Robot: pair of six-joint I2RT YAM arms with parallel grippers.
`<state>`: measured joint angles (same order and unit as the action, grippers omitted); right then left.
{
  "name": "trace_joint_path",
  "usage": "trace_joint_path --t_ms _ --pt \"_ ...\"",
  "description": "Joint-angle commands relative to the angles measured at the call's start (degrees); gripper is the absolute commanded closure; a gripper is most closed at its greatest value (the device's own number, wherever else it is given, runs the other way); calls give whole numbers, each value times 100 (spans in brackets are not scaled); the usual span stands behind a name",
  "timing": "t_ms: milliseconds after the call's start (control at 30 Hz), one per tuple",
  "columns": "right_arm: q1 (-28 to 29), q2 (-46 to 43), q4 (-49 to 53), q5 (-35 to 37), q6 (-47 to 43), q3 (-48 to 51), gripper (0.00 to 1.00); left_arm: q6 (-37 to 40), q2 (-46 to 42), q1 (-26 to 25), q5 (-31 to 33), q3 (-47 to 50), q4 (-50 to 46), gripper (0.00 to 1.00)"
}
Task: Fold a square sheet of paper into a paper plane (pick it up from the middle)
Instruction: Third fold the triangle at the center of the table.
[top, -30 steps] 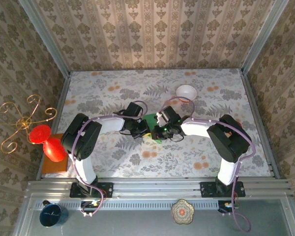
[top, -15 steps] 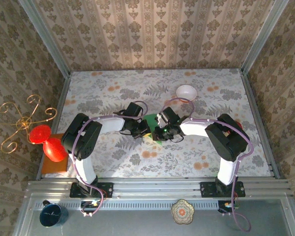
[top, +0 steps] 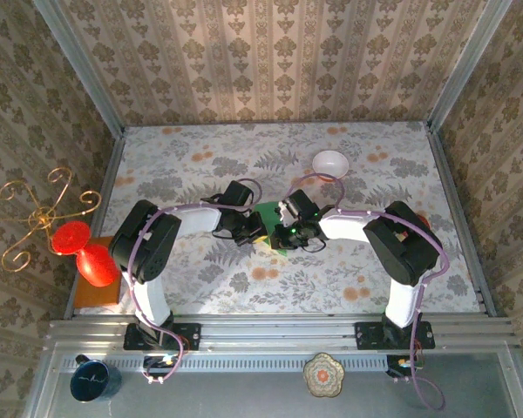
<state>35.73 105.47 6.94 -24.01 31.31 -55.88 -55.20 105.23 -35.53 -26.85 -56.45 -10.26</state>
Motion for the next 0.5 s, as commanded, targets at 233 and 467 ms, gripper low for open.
trace_joint_path --t_ms 233,467 --pt "-74 -432 579 -141 -273 265 85 229 340 83 296 -30 -600 90" --pt "-101 -379 729 10 -323 298 85 247 349 74 278 -39 -615 90"
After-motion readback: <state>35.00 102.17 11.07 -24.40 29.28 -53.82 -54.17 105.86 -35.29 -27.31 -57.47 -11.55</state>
